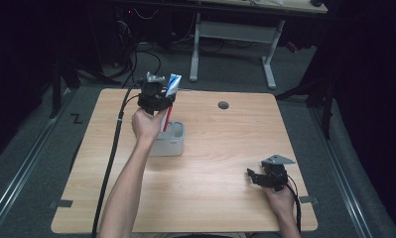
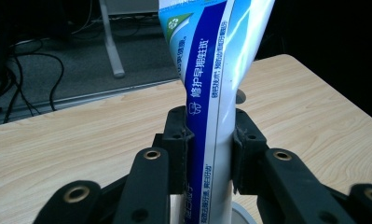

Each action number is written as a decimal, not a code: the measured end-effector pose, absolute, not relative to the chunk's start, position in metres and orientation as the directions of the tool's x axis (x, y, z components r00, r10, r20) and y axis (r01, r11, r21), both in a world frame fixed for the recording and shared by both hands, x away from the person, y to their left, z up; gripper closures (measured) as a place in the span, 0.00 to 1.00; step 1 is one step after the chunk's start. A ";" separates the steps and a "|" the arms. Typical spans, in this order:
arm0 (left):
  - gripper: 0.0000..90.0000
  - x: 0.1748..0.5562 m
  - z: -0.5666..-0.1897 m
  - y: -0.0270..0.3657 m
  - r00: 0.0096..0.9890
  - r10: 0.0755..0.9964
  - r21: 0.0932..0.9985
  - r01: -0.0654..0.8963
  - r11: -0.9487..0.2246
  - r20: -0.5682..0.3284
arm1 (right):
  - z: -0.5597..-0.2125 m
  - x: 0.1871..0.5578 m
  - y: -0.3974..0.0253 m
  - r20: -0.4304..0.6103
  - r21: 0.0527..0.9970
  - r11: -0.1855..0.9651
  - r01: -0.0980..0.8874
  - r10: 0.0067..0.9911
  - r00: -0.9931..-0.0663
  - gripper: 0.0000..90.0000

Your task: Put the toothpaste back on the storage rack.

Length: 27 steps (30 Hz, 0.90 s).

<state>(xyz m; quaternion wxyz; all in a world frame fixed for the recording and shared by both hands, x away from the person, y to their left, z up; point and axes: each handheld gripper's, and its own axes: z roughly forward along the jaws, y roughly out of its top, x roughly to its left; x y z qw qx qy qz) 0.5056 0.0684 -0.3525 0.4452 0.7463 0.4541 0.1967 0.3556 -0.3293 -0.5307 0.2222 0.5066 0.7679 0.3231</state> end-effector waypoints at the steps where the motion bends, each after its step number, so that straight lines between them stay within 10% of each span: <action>1: 0.79 0.506 -0.352 0.068 0.510 0.853 0.843 0.503 -0.191 -0.111 | -0.531 0.355 -0.329 -0.013 0.721 0.277 0.635 0.922 -0.387 0.33; 27: 0.78 0.506 -0.375 0.073 0.518 0.850 0.819 0.526 -0.228 -0.096 | -0.531 0.355 -0.329 -0.014 0.721 0.278 0.635 0.922 -0.388 0.33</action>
